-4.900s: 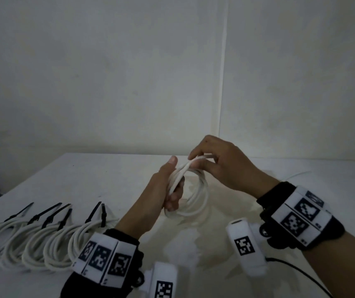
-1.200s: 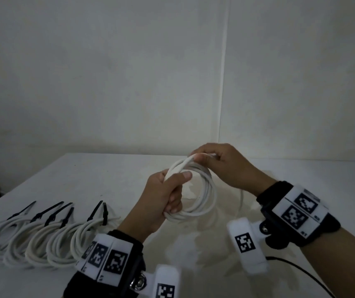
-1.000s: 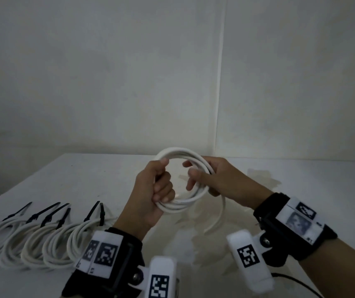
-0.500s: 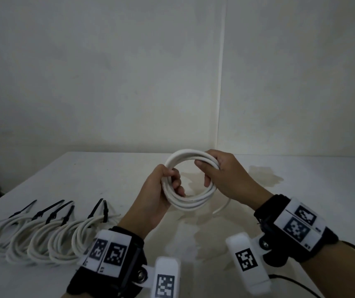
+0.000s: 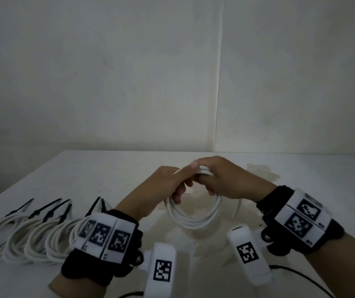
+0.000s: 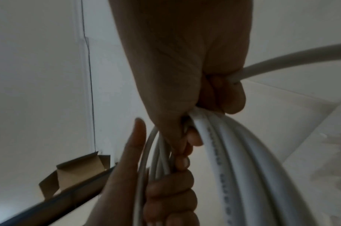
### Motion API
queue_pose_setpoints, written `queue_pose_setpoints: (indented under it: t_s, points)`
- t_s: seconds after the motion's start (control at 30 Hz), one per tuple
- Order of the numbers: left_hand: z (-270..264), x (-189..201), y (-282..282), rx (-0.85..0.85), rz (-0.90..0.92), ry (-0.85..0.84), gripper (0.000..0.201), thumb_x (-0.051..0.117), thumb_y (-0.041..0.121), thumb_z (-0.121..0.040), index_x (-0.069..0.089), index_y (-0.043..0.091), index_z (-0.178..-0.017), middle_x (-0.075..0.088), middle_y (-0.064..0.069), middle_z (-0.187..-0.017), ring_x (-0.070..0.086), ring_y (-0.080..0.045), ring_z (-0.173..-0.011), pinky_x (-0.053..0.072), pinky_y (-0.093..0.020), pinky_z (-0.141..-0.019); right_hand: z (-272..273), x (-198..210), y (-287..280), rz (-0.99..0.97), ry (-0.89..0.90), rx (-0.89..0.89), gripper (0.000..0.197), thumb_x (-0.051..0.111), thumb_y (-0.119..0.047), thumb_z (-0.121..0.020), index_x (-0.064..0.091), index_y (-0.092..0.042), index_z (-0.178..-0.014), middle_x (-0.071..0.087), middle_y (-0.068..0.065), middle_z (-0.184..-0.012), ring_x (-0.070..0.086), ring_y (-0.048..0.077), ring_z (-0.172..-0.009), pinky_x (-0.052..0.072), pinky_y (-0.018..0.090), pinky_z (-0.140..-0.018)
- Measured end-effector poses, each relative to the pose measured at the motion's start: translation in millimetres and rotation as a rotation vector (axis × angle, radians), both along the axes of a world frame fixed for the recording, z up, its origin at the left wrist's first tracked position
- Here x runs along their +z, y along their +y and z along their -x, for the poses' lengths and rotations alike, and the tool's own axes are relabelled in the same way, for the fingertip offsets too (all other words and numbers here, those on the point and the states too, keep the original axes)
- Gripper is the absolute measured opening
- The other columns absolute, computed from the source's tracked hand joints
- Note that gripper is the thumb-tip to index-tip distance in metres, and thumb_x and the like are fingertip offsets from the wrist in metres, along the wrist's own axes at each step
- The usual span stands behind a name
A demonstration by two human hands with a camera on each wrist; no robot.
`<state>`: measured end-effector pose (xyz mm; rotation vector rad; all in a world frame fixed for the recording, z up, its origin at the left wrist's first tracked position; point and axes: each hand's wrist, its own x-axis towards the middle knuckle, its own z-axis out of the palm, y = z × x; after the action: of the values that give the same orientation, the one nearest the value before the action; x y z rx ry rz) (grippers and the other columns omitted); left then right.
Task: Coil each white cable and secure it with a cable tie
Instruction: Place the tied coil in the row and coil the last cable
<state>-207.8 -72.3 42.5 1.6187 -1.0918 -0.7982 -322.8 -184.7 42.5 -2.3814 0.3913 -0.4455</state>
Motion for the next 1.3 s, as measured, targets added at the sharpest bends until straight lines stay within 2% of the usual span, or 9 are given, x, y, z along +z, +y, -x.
queue_pose_setpoints:
  t_s: [0.17, 0.43, 0.57, 0.67, 0.77, 0.87, 1.07, 1.2, 1.3]
  points:
    - [11, -12, -6, 0.242, 0.158, 0.19, 0.05, 0.048, 0.047, -0.089, 0.041, 0.012, -0.054, 0.03, 0.008, -0.037, 0.025, -0.009, -0.034, 0.027, -0.018, -0.038, 5, -3, 2, -0.116, -0.169, -0.056, 0.014, 0.064, -0.028, -0.085, 0.067, -0.015, -0.086, 0.06, -0.006, -0.056, 0.05, 0.005, -0.049, 0.038, 0.016, -0.05]
    - [13, -21, -6, 0.241, 0.262, 0.38, 0.048, 0.046, 0.05, -0.087, 0.041, 0.012, -0.058, 0.026, 0.007, -0.04, 0.024, -0.009, -0.036, 0.028, -0.02, -0.039, 6, -10, 7, -0.217, -0.331, -0.08, 0.026, 0.049, -0.036, -0.086, 0.064, -0.015, -0.09, 0.052, -0.01, -0.055, 0.043, 0.0, -0.047, 0.036, 0.013, -0.053]
    - [4, -17, 7, 0.041, 0.195, 0.159, 0.056, 0.041, 0.06, -0.075, 0.054, 0.007, -0.066, 0.05, -0.001, -0.047, 0.052, -0.017, -0.045, 0.049, -0.029, -0.054, 9, -5, 6, 0.049, -0.214, -0.115, 0.038, 0.039, -0.056, -0.078, 0.063, -0.029, -0.092, 0.059, -0.019, -0.063, 0.052, 0.0, -0.061, 0.04, 0.024, -0.062]
    - [-2, -10, 12, -0.072, 0.139, 0.051, 0.056, 0.034, 0.053, -0.084, 0.063, 0.005, -0.08, 0.066, -0.008, -0.065, 0.067, -0.026, -0.065, 0.053, -0.031, -0.061, 12, 3, 2, 0.194, -0.145, -0.092, 0.05, 0.037, -0.057, -0.079, 0.067, -0.022, -0.097, 0.067, -0.004, -0.08, 0.059, 0.013, -0.074, 0.043, 0.029, -0.069]
    - [9, -11, 4, 0.042, 0.194, 0.075, 0.05, 0.034, 0.046, -0.092, 0.056, 0.009, -0.067, 0.054, 0.0, -0.051, 0.055, -0.017, -0.048, 0.043, -0.023, -0.048, 11, 8, 0, 0.221, -0.139, -0.085, 0.055, 0.035, -0.064, -0.074, 0.068, -0.025, -0.097, 0.07, -0.004, -0.086, 0.063, 0.012, -0.08, 0.047, 0.031, -0.073]
    - [25, -20, -2, 0.238, 0.293, 0.201, 0.048, 0.044, 0.044, -0.09, 0.042, 0.014, -0.053, 0.035, 0.009, -0.041, 0.032, -0.008, -0.036, 0.032, -0.021, -0.041, 9, 4, 5, 0.147, -0.172, -0.101, 0.051, 0.039, -0.063, -0.073, 0.068, -0.025, -0.091, 0.064, -0.01, -0.068, 0.059, 0.004, -0.065, 0.046, 0.03, -0.068]
    - [32, -26, -7, 0.419, 0.437, 0.388, 0.045, 0.045, 0.041, -0.092, 0.042, 0.011, -0.058, 0.031, 0.009, -0.038, 0.03, -0.007, -0.034, 0.03, -0.019, -0.038, 8, -16, 10, -0.026, -0.344, -0.236, 0.045, 0.039, -0.064, -0.073, 0.059, -0.024, -0.077, 0.056, -0.006, -0.059, 0.048, 0.004, -0.052, 0.038, 0.025, -0.056]
    - [28, -30, -2, 0.269, 0.369, 0.331, 0.046, 0.038, 0.041, -0.094, 0.046, 0.01, -0.061, 0.04, 0.003, -0.042, 0.043, -0.012, -0.038, 0.042, -0.024, -0.046, 9, -19, 5, 0.205, -0.351, -0.296, 0.056, 0.04, -0.065, -0.084, 0.063, -0.014, -0.089, 0.058, 0.002, -0.062, 0.052, 0.018, -0.057, 0.036, 0.03, -0.054]
    - [17, -17, 6, 0.071, 0.189, 0.193, 0.058, 0.028, 0.043, -0.096, 0.055, 0.005, -0.062, 0.057, -0.009, -0.052, 0.063, -0.022, -0.054, 0.053, -0.029, -0.059, 15, -14, 1, 0.376, -0.238, -0.234, 0.067, 0.024, -0.069, -0.075, 0.062, -0.017, -0.09, 0.062, 0.004, -0.065, 0.055, 0.022, -0.06, 0.033, 0.03, -0.054]
